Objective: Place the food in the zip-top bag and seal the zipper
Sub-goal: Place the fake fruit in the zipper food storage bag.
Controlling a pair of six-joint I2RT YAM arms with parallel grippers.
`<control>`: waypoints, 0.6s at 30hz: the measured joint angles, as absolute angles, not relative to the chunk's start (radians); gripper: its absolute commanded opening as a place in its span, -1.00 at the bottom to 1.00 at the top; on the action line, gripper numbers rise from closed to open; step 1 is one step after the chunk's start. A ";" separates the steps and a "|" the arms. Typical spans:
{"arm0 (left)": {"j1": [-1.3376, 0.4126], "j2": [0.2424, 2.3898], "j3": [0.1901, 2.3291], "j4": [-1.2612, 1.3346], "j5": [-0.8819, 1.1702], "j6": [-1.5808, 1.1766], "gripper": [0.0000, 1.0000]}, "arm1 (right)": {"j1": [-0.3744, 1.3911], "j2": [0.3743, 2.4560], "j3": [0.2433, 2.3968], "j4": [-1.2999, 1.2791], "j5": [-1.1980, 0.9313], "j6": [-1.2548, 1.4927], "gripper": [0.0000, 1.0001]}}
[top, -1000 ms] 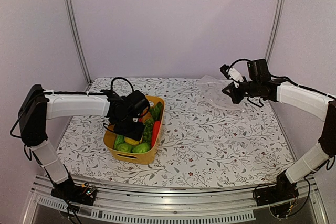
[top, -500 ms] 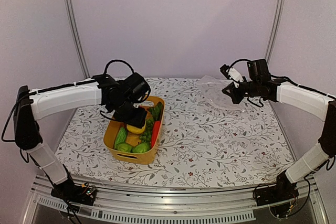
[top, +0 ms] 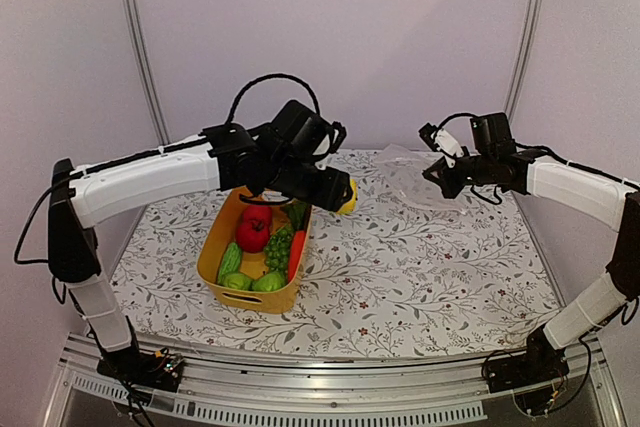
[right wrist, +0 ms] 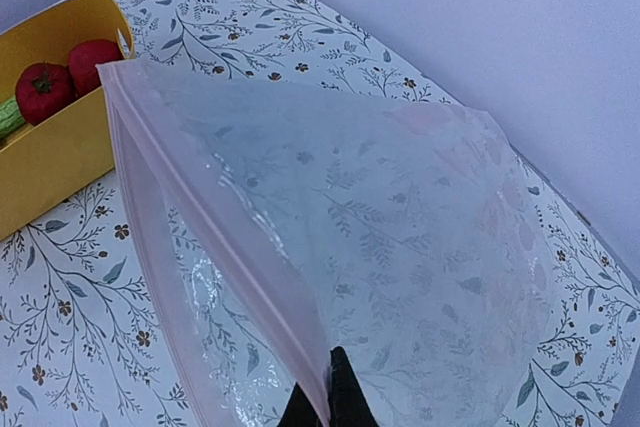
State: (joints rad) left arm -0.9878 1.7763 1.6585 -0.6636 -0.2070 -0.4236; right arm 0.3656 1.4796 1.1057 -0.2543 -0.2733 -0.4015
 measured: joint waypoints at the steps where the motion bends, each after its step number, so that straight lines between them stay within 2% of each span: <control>1: -0.996 1.788 1.666 -0.636 -0.199 -0.415 0.02 | 0.366 1.480 1.106 -0.254 -0.274 -0.400 -1.00; 18: -1.026 1.975 1.641 0.013 -0.142 -0.489 -0.01 | 0.366 1.480 1.109 -0.274 -0.329 -0.308 -1.00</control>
State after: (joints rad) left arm -1.0260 1.9747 1.6405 0.0128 -0.1421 -0.4892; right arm 0.3660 1.4799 1.1088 -0.2745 -0.3286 -0.3084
